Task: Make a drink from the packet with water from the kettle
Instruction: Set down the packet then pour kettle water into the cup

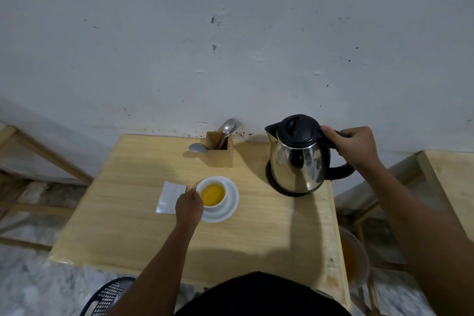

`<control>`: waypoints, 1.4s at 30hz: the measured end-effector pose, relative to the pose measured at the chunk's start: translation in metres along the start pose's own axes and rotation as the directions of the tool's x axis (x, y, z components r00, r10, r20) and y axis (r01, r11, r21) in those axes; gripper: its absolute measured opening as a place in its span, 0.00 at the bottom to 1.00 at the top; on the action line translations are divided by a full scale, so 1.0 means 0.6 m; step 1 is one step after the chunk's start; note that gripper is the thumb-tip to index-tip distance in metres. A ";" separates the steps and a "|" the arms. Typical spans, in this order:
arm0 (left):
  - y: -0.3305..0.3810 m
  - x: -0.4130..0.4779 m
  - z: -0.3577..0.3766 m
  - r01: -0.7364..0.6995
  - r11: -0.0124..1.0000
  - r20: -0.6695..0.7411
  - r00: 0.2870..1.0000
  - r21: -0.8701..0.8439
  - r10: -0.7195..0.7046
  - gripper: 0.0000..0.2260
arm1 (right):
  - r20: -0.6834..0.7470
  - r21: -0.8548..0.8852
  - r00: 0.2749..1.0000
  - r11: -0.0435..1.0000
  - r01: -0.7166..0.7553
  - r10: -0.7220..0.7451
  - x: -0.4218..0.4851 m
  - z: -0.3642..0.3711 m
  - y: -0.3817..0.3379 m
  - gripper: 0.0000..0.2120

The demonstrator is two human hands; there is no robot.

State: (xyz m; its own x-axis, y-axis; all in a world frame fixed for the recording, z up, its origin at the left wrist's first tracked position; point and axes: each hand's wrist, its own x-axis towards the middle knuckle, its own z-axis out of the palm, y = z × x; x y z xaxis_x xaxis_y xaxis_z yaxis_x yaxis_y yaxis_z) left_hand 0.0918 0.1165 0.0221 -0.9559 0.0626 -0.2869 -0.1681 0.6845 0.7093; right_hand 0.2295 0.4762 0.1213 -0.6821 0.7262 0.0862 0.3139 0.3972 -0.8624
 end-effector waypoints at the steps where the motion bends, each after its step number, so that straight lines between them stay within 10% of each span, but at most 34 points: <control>1: 0.001 0.000 0.001 0.022 1.000 -0.001 1.000 -0.013 -0.022 0.14 | -0.001 0.005 1.000 1.000 0.007 -0.007 0.003 0.000 0.005 0.40; 42: -0.006 0.001 0.024 0.004 1.000 -0.092 0.996 0.008 -0.003 0.14 | 0.179 0.033 0.978 0.994 0.101 -0.105 0.072 -0.011 0.070 0.46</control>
State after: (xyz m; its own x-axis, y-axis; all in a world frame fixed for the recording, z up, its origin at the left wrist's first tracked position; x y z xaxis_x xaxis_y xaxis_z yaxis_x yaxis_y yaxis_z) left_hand 0.0954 0.1244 0.0102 -0.9734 -0.0067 -0.2288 -0.1700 0.6907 0.7029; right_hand 0.2177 0.5279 0.0922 -0.8183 0.5683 0.0862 0.2214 0.4500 -0.8651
